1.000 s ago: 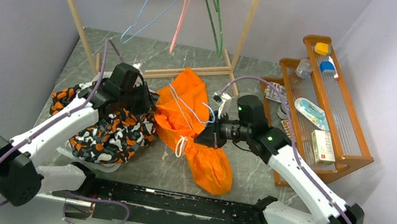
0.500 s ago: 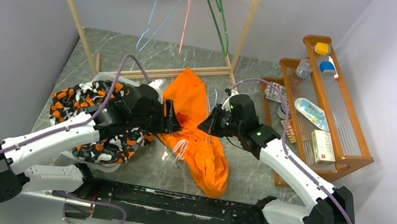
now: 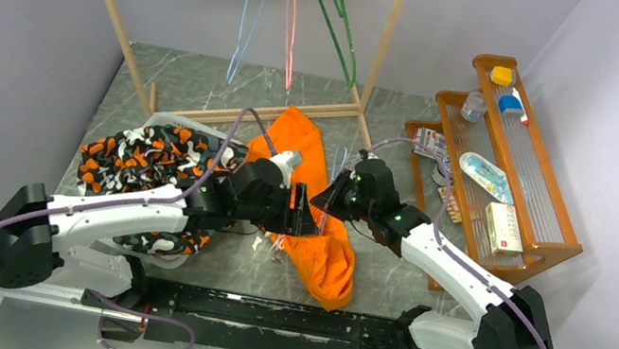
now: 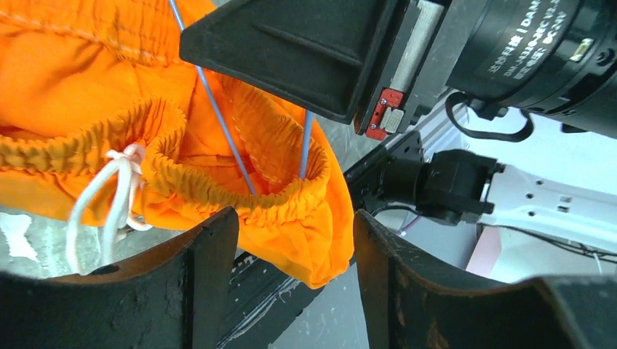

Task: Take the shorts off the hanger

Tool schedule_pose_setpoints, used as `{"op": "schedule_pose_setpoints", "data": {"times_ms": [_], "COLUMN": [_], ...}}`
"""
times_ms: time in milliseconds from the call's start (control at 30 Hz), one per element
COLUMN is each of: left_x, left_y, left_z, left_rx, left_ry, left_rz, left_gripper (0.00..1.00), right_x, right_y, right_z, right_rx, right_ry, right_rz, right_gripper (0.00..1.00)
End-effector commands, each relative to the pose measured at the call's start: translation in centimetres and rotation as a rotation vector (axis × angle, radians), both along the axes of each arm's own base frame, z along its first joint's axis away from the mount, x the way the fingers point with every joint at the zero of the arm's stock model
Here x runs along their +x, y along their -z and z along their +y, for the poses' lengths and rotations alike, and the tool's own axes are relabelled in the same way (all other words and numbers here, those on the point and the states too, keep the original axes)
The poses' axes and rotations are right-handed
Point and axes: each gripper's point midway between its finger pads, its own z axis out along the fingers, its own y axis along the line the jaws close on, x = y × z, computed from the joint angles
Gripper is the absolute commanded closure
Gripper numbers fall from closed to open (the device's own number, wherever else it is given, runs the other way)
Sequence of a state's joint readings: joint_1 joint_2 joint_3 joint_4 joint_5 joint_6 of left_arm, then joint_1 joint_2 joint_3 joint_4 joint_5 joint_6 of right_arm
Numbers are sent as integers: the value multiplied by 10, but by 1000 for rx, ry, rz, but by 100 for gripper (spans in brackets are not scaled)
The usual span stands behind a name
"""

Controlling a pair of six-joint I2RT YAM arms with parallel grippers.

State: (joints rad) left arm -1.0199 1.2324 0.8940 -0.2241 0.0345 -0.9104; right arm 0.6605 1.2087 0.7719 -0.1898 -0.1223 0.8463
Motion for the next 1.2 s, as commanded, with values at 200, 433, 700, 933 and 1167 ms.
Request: {"op": "schedule_pose_setpoints", "data": {"times_ms": [200,433,700,933,1167], "left_x": [-36,-48,-50,-48,-36], "left_y": [49,70,86,83,72], "left_z": [-21,-29,-32,-33,-30], "left_rx": [14,3,74,81,122], "left_ry": [135,226,249,240,183], "left_rz": [139,152,151,133,77], "left_gripper": [42,48,52,53,52], "right_x": [7,23,31,31,44], "right_y": [-2,-36,-87,-104,-114], "right_z": [-22,-51,-89,-86,-103], "right_rx": [0,-81,-178,-275,-480], "right_ry": [144,245,335,174,132], "right_rz": [-31,-143,-314,-470,-563], "right_gripper": [100,100,100,100,100]}}
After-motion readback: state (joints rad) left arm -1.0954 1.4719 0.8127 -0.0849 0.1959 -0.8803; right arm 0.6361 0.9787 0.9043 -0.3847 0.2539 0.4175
